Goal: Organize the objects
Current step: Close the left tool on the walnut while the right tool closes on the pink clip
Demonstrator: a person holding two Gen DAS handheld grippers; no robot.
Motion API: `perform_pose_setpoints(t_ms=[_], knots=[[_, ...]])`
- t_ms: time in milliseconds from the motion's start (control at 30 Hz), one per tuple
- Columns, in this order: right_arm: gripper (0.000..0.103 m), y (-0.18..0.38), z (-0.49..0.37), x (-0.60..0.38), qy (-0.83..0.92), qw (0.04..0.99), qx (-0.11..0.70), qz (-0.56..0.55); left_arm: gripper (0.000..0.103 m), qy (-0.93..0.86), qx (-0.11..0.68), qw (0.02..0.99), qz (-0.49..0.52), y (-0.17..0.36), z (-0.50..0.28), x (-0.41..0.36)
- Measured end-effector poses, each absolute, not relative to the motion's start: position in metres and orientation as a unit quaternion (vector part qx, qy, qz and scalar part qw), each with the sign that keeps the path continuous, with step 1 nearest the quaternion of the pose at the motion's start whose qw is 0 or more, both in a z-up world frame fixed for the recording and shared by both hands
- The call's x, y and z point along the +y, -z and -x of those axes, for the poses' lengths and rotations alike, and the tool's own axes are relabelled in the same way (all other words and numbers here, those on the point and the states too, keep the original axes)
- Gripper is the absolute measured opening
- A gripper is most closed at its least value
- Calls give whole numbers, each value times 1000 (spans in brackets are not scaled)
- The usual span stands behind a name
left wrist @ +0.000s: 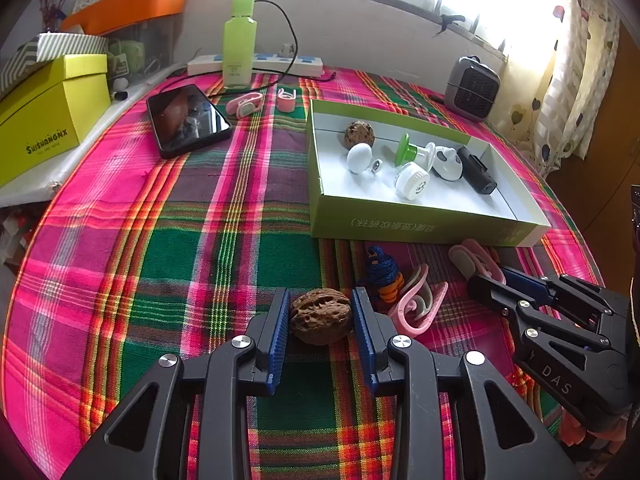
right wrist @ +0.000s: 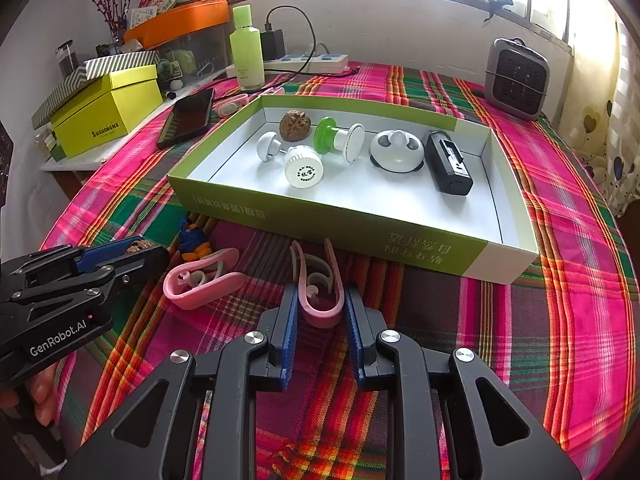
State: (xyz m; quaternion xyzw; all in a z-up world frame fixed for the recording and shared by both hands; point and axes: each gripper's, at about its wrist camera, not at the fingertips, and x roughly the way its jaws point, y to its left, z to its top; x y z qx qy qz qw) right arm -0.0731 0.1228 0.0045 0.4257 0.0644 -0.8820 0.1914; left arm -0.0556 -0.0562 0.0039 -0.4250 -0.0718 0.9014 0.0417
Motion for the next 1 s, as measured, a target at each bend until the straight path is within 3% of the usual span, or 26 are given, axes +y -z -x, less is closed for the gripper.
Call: perform_pose_setpoints(t_ms=[1000], knots=[[23,-12,61,126,883,213,47,-416,29,-907,-68,39,415,-18,43,-51]])
